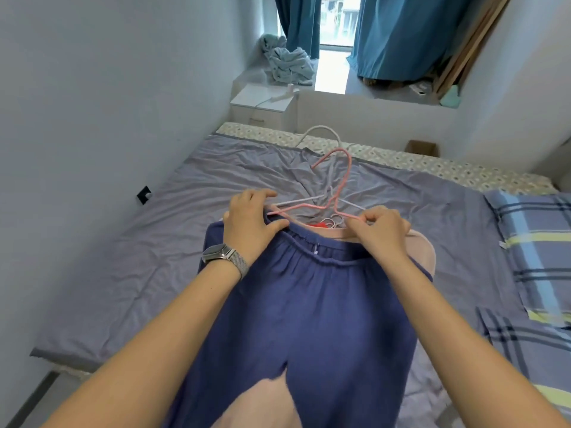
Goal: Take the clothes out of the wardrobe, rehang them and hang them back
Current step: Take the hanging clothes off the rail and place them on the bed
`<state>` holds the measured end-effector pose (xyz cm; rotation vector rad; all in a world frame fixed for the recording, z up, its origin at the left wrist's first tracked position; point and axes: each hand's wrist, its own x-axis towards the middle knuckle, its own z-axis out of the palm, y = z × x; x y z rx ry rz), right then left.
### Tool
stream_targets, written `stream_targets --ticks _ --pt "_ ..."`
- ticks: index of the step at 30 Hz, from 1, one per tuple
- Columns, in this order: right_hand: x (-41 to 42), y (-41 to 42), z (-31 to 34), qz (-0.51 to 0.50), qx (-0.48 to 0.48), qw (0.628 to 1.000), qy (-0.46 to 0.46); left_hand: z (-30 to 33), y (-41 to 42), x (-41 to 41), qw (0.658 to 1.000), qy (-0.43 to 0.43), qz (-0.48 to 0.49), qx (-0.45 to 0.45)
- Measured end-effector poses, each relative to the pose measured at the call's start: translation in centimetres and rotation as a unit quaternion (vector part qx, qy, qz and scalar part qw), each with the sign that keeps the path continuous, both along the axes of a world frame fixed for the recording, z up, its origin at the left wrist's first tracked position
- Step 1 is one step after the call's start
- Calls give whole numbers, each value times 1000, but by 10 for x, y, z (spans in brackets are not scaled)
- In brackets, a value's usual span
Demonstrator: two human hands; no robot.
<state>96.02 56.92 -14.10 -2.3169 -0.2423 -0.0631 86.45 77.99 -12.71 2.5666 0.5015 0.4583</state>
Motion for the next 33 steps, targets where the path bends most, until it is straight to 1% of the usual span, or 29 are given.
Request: stream_targets --ticks 2,4,8,10,11,13,16,18,20,23,25,26,29,33 --pt "42 11 -23 7 -6 1000 26 -14 -1 20 1000 10 12 23" --pt "74 21 -55 27 -35 997 58 -41 -1 27 999 30 6 17" --pt "114 37 -120 24 -117 988 99 -110 16 28 989 147 -8 -5" --pt "128 43 -149 27 -152 981 122 -133 27 27 984 177 -16 -20" --pt "134 45 -162 38 -153 978 137 -141 32 27 981 192 -15 -36" --pt "142 49 -183 87 -164 971 153 -153 40 27 972 227 -6 -60" --pt "150 56 -207 125 -237 953 143 -166 50 24 965 251 17 -74" --pt "146 65 -209 140 -283 938 144 -174 55 16 959 265 32 -99" --pt "133 80 -212 169 -286 930 158 -178 58 3 951 277 35 -131" --pt "93 107 -213 239 -214 926 202 -181 63 -30 946 275 59 -164" --pt "53 127 -217 303 -193 906 226 -178 67 -64 940 279 91 -173" --pt "32 137 -219 339 -202 890 230 -176 70 -83 936 285 108 -174" --pt "-30 166 -217 437 -255 842 188 -168 81 -143 921 313 165 -164" --pt "-98 195 -197 527 -271 795 131 -158 89 -220 909 329 224 -119"
